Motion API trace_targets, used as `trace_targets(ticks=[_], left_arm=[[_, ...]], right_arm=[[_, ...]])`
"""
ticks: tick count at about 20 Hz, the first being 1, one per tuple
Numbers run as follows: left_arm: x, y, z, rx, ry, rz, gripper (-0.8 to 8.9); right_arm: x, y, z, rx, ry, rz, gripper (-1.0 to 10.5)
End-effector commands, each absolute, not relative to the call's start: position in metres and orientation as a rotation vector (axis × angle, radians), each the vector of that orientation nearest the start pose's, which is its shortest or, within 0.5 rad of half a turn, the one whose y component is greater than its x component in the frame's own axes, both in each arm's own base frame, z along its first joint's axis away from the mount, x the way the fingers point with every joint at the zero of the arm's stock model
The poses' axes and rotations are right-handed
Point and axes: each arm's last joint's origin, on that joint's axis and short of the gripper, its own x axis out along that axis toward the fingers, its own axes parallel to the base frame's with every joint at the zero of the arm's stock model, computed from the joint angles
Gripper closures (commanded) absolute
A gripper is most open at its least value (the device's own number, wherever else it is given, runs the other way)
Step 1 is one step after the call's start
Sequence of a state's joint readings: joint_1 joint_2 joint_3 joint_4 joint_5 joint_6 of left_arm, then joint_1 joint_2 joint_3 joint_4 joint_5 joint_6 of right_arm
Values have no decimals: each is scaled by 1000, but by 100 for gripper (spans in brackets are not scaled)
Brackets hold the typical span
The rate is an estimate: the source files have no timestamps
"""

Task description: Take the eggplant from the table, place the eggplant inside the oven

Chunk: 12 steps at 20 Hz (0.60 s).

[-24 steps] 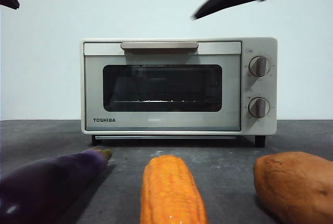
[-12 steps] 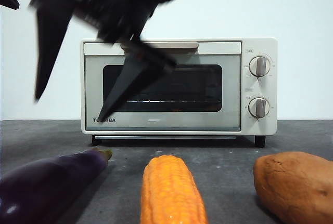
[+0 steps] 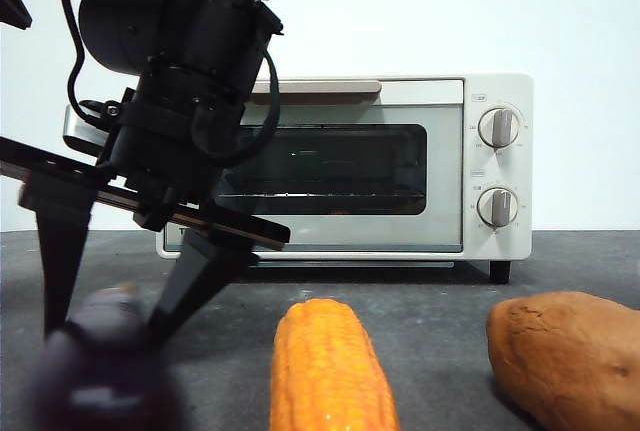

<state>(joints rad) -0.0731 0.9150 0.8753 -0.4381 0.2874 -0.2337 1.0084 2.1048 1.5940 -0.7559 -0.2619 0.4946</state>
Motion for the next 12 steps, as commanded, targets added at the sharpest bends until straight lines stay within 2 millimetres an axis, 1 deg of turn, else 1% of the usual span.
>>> trace_targets(ticks=[1, 3, 5, 8, 10, 12], left_arm=[[192, -23, 325, -260, 493, -307, 807], [192, -23, 325, -239, 488, -312, 807], [192, -22, 326, -232, 484, -311, 807], [191, -22, 333, -214, 460, -316, 807], [191, -22, 340, -212, 439, -319, 807], [192, -22, 344, -211, 425, -320, 807]], right_arm=[[217, 376, 174, -114, 1464, 783, 815], [218, 378, 188, -120, 1482, 831, 815], [216, 376, 208, -201, 1509, 869, 815], [209, 365, 240, -370, 1568, 921, 815], [200, 354, 261, -464, 1597, 954, 815], [190, 346, 282, -511, 1543, 1001, 815]])
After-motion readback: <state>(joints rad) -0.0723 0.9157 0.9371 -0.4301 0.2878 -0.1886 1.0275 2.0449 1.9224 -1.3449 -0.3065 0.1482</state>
